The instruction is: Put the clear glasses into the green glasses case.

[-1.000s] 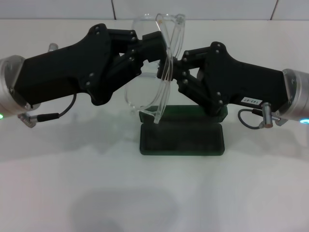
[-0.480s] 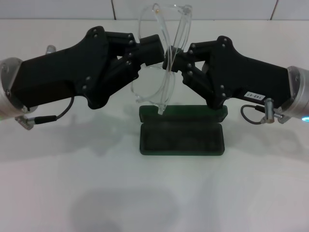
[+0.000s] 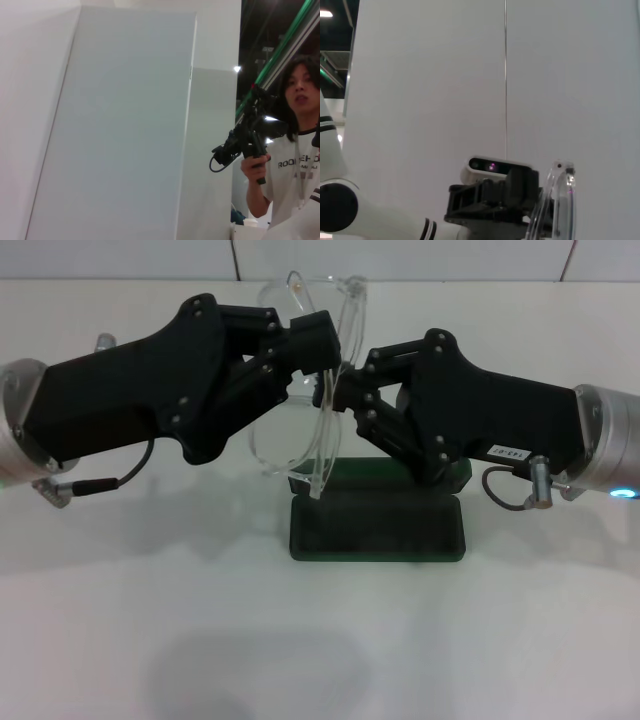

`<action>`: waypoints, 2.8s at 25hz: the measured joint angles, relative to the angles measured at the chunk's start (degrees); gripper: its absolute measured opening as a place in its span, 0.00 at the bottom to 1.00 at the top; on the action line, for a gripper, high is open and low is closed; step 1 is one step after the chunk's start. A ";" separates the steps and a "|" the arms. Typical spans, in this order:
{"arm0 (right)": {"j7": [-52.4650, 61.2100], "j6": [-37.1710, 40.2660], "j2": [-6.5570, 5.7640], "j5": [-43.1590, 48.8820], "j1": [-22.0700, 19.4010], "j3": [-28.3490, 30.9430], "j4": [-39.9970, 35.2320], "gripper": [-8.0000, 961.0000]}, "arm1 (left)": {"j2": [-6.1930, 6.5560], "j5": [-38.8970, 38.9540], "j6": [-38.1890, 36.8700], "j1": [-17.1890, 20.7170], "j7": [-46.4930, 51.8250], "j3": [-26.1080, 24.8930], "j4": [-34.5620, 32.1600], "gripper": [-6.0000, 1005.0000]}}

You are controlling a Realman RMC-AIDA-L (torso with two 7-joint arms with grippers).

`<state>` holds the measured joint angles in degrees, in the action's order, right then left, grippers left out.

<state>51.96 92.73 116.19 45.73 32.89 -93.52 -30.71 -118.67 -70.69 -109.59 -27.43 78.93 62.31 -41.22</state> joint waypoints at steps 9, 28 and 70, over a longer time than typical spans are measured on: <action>-0.24 -1.08 -0.01 -0.61 -0.68 0.23 -0.48 0.07 | 0.06 0.03 -0.07 0.37 0.00 0.00 0.00 0.06; 25.80 -7.56 -2.73 33.44 -3.55 12.39 -34.02 0.07 | 10.41 -6.35 -6.67 10.45 4.74 -2.77 -0.63 0.06; 82.58 -8.06 0.00 94.02 22.05 -12.97 -48.87 0.07 | 12.37 -22.54 -6.60 12.71 -6.77 -14.90 -0.65 0.06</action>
<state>134.54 84.67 116.19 139.76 54.94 -106.48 -79.59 -106.30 -93.24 -116.19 -14.72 72.16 47.41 -41.87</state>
